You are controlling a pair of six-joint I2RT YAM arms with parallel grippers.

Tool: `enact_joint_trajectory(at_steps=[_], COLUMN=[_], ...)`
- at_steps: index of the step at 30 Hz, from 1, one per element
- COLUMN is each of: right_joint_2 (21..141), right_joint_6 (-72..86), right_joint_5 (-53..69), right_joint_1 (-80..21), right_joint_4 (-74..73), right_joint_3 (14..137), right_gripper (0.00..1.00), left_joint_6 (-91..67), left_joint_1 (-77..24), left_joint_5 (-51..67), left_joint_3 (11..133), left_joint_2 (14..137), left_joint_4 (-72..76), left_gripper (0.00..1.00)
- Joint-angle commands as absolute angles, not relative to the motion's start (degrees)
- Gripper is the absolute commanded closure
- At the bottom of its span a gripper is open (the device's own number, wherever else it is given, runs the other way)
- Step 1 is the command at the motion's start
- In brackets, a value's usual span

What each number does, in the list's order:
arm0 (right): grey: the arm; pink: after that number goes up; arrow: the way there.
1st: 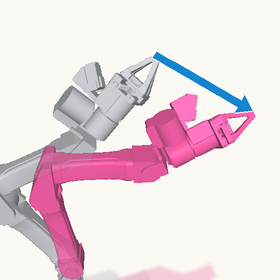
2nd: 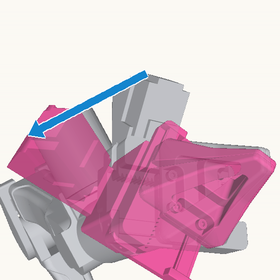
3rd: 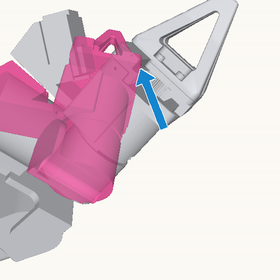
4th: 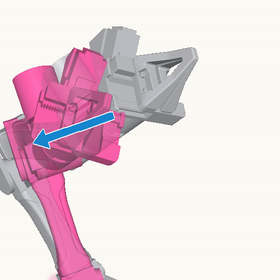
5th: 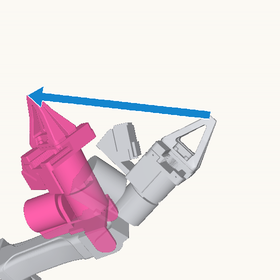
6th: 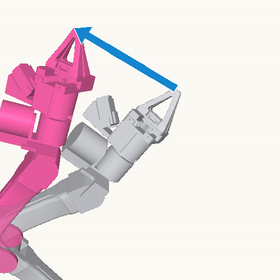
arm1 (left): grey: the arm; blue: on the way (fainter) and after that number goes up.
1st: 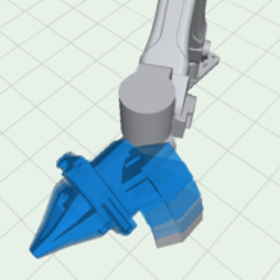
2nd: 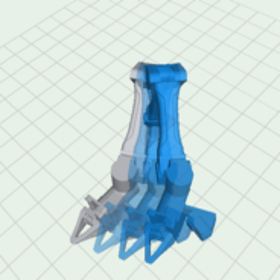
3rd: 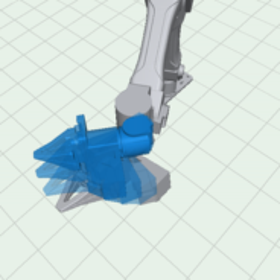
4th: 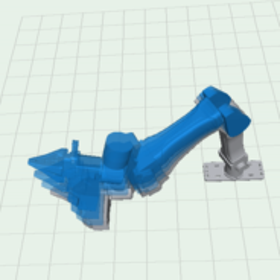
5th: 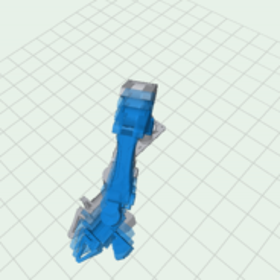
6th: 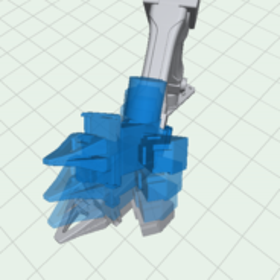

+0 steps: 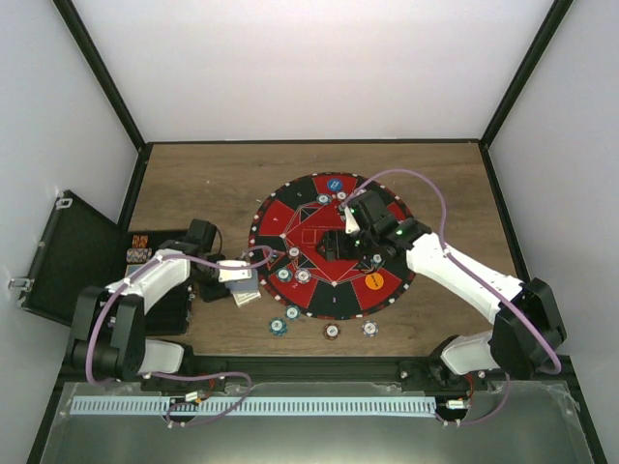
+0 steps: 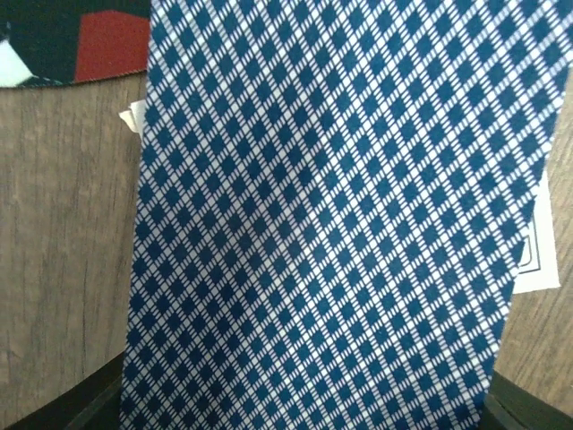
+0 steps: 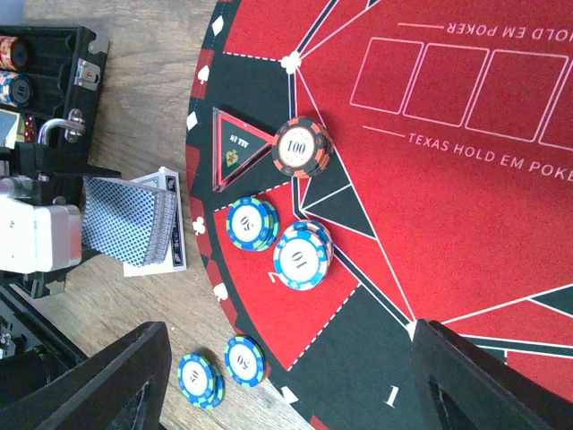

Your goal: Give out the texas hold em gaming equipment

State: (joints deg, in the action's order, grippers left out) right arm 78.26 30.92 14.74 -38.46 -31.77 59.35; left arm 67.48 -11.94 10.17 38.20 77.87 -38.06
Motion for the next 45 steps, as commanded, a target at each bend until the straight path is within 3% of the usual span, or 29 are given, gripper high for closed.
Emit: enact_joint_trajectory(at_steps=[1, 14, 23, 36, 45], right_joint_2=[77.9, 77.6, 79.6, 87.9, 94.7], right_joint_6=[31.5, 36.4, 47.7, 56.2, 58.8], right_joint_5=[16.9, 29.4, 39.5, 43.1, 45.1], right_joint_1=[-39.1, -39.1, -42.5, -47.3, -47.5], right_joint_4=[-29.7, -19.3, -2.4, 11.0, 15.1], right_joint_3=[58.7, 54.3, 50.1, 52.0, 56.2], right_gripper=[0.25, 0.25, 0.25, 0.25, 0.33], left_joint_6=[67.4, 66.9, 64.3, 63.9, 64.1], left_joint_1=[-11.9, -11.8, -11.8, -11.8, -11.8], left_joint_5=[13.0, 19.0, 27.5, 28.4, 28.0], left_joint_3=[40.9, 45.5, 52.8, 54.0, 53.1], left_joint_2=[75.4, 72.6, 70.0, 68.0, 66.9], left_joint_4=[-42.1, -48.6, -53.4, -55.2, -55.0], left_gripper=[0.96, 0.96, 0.96, 0.96, 0.96])
